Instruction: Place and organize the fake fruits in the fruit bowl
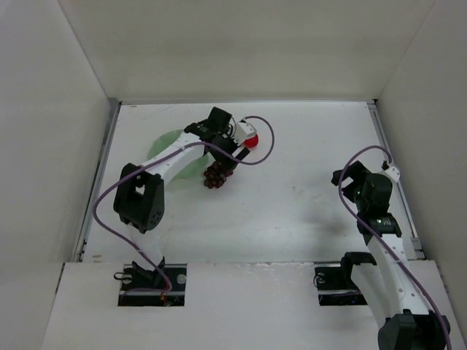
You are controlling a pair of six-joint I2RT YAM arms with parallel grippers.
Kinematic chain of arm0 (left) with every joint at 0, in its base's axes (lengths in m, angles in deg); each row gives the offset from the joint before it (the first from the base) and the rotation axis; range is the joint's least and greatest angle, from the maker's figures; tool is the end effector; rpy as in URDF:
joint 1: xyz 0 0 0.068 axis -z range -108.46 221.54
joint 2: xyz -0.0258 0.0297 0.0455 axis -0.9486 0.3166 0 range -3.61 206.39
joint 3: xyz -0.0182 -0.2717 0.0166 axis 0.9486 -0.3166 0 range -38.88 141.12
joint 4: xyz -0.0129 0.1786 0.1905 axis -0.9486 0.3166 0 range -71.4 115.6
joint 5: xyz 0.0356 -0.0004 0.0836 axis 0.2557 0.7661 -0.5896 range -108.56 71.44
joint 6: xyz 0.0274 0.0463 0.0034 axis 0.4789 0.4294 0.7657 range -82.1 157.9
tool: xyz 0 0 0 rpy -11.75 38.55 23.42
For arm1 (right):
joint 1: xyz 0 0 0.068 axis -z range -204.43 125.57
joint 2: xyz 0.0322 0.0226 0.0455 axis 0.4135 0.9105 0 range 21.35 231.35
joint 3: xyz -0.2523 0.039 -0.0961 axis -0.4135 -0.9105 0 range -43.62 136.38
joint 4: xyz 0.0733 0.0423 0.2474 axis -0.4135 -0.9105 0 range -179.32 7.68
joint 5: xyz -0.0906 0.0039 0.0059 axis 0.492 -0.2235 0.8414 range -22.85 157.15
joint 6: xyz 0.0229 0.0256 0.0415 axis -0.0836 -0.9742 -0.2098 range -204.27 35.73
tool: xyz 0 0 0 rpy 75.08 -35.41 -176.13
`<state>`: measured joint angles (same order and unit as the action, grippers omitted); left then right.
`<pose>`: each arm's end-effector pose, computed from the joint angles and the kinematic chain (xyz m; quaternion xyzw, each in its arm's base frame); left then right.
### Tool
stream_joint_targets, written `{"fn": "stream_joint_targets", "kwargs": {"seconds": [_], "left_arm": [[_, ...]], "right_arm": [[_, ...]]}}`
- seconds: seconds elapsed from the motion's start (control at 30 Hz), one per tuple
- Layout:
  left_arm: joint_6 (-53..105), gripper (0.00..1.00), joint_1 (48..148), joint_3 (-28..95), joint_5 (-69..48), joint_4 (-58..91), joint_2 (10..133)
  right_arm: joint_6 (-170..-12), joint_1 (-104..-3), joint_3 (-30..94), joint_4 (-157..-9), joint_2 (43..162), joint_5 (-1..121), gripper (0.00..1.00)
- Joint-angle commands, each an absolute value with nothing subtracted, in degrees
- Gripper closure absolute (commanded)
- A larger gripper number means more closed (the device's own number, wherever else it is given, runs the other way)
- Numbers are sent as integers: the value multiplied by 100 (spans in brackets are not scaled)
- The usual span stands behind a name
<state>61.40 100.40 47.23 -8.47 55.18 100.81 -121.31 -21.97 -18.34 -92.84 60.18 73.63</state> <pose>0.3472 -0.1985 0.2601 0.4428 0.8406 -0.0978 0.2962 0.1661 -0.0111 0.2354 0.3119 0.7780 0.1162 0.5328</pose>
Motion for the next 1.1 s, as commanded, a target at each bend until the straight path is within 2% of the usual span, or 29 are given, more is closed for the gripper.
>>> {"fn": "stream_joint_targets", "kwargs": {"seconds": [0.0, 0.27, 0.33, 0.37, 0.43, 0.53, 0.63, 0.87, 1.07], "left_arm": [[5865, 21, 10068, 5086, -801, 5674, 10317], [5635, 24, 9980, 4980, -1188, 5622, 10784], [5653, 27, 10041, 4910, -1162, 5613, 10863], [5662, 33, 10059, 4866, -1135, 5613, 10906], [5636, 54, 10094, 4787, -1030, 5613, 10959], [5574, 79, 10120, 4743, -723, 5648, 10899], [5530, 93, 10164, 4830, -459, 5683, 10653], [5512, 97, 10147, 5401, 77, 5789, 9599], [5504, 98, 9471, 6131, -115, 5885, 8930]], "right_arm": [[-12066, -2324, -1813, -9427, 5809, 7699, 0], [-12066, -2359, -1804, -9498, 5747, 7761, 0], [-12075, -2359, -1804, -9498, 5756, 7761, 0], [-12075, -2359, -1795, -9498, 5756, 7761, 0], [-12066, -2359, -1778, -9498, 5756, 7761, 0], [-12049, -2350, -1760, -9498, 5739, 7761, 0], [-12049, -2350, -1760, -9498, 5765, 7761, 0], [-12057, -2333, -1769, -9445, 5888, 7752, 0], [-12075, -2298, -1795, -9375, 5958, 7744, 0]]}}
